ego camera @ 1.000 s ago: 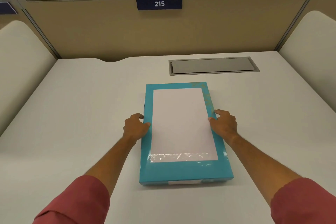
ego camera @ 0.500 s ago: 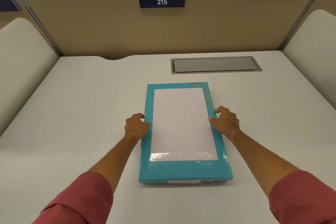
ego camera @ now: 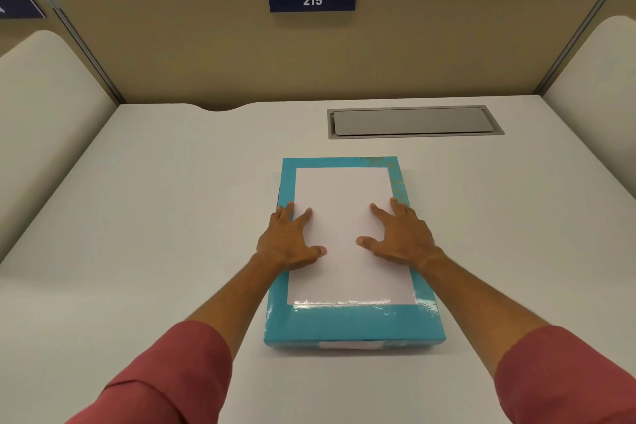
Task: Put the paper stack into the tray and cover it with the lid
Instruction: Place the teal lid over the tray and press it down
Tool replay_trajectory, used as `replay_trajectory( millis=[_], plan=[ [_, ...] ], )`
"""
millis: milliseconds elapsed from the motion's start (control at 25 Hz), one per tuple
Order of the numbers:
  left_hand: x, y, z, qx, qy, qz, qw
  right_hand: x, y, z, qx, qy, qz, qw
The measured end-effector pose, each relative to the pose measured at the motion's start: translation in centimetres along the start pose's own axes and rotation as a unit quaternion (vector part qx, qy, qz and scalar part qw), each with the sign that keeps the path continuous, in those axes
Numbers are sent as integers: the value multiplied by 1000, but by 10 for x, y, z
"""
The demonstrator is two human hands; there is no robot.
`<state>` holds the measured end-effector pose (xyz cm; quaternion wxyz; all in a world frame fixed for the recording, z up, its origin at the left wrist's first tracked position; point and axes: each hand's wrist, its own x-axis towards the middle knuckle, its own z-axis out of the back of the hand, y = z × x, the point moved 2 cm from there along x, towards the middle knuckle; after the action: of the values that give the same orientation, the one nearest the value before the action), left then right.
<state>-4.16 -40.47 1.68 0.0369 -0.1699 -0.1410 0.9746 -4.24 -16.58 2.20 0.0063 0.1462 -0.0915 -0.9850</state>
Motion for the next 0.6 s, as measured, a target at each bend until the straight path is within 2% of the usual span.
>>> replay_trajectory(
  millis=[240,360,600],
  plan=[
    [0,1,-5,-8,3,1,1000,0,1,-1,-11,-1,1,1000],
    [-3,1,-1,-23,3,-10,1000,-5,0,2,23,6,4,1000],
    [-33,19,-9,-51,-15,15,998,-32,-22,-2,99,-21,-81,992]
  ],
)
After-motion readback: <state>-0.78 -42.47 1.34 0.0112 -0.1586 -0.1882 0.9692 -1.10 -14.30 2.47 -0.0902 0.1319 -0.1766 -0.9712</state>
